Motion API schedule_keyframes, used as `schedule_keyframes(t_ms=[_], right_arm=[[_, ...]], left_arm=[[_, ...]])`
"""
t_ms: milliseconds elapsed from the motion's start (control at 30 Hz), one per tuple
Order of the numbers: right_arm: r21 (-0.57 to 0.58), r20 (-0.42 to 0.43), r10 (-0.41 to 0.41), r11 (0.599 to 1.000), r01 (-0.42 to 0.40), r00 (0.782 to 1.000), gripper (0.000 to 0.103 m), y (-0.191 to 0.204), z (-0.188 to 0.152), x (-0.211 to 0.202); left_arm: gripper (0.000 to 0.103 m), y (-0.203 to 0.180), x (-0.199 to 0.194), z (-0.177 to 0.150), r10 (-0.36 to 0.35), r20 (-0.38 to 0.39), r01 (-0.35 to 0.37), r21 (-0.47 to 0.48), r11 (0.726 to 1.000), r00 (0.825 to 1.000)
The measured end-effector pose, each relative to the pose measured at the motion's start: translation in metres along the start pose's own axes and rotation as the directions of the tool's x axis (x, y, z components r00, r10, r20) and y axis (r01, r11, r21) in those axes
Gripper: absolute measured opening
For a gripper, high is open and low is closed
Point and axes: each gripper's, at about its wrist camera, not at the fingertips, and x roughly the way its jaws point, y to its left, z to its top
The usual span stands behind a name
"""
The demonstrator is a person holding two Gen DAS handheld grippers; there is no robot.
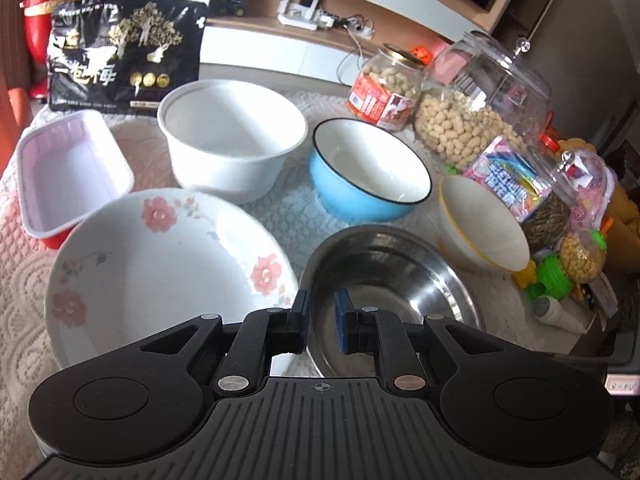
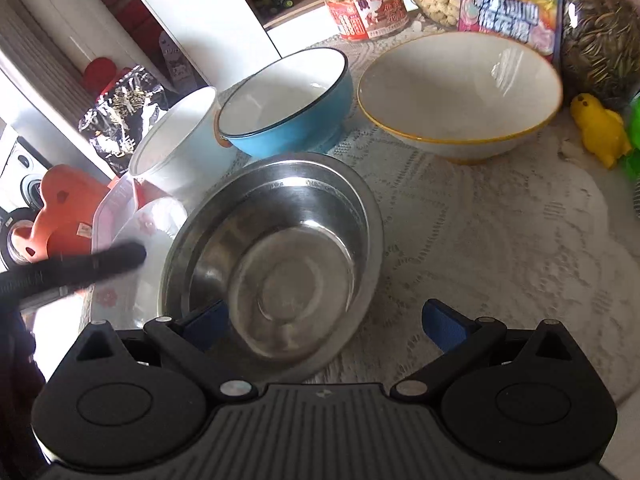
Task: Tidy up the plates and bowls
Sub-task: 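Reach the right tool to the stainless steel bowl rim and grasp it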
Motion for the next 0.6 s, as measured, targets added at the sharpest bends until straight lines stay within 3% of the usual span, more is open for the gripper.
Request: schedule_keyframes(t_ms=[167, 467, 600], right_arm=[[-0.024, -0.023, -0.020, 1.000, 0.019, 1.000, 0.103, 0.001, 0.003, 0.016], [-0.126, -0.080, -0.046, 0.991, 0.036, 0.996, 0.103, 0.008, 0.001, 0.028], [-0.088, -0.086, -0.030, 0.996, 0.023, 0.996, 0.103, 0.005, 0.005, 0.029]], left_arm=[[0.015, 0.008, 0.006, -0.001, -0.064, 0.039, 0.065, -0.013, 0.998, 0.997], [0.015, 0.015, 0.030, 0.005, -0.009, 0.007, 0.009, -0.006, 1.000, 1.000], [0.017, 0.017, 0.038, 0.003, -0.028, -0.022, 0.028, -0.010, 1.000, 0.999]])
